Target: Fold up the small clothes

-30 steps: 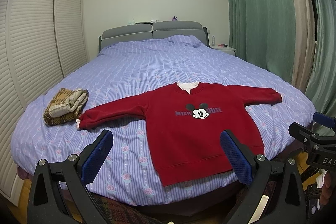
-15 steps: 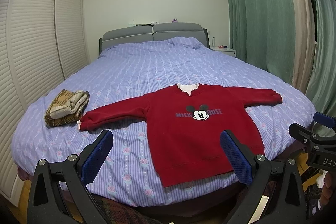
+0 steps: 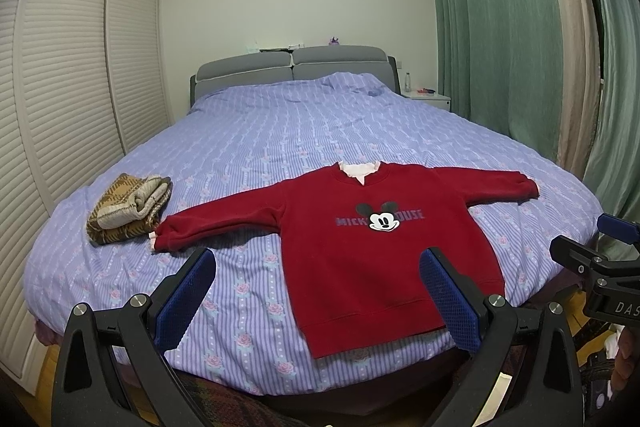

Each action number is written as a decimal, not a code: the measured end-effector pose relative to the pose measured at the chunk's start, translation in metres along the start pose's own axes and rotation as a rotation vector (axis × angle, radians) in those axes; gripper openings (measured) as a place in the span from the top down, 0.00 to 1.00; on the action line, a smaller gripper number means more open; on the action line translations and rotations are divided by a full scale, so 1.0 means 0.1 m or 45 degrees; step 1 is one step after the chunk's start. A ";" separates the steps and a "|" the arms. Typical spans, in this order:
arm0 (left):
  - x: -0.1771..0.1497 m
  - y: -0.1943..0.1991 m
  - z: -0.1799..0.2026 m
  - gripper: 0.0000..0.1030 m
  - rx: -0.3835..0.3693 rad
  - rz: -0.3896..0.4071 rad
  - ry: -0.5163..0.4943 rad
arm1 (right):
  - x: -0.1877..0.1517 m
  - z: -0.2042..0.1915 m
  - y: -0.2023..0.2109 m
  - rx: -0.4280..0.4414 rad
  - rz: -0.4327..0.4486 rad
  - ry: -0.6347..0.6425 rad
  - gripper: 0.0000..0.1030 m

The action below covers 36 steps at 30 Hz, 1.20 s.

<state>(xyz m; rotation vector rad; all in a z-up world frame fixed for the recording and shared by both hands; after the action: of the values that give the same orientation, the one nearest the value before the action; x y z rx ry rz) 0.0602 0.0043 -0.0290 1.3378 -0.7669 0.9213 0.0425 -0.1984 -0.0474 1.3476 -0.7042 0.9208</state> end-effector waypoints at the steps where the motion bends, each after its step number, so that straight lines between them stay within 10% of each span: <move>1: 0.00 0.00 0.00 0.00 0.000 0.000 0.000 | 0.00 0.00 0.00 0.000 0.001 -0.001 0.01; 23: -0.06 -0.15 -0.14 0.00 0.041 -0.026 0.066 | 0.03 0.00 -0.13 -0.053 -0.009 0.048 0.01; 36: 0.21 -0.62 -1.12 0.00 0.388 -0.005 0.216 | 0.57 -0.80 -1.04 0.163 -0.006 0.155 0.01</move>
<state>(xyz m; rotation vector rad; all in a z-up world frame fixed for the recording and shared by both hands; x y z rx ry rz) 0.1193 0.1178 -0.0504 1.5004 -0.5069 1.1666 0.1539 -0.1093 -0.0595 1.3918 -0.5561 1.0501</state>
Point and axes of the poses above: each gripper's, at about its wrist camera, not at the fingertips, and y roughly against the way its jaws point, z to its right, x to its top, the point moved 8 cm from there along -y, roughly the way its jaws point, and after that the axes turned 10 degrees about y, right-handed, at the moved point
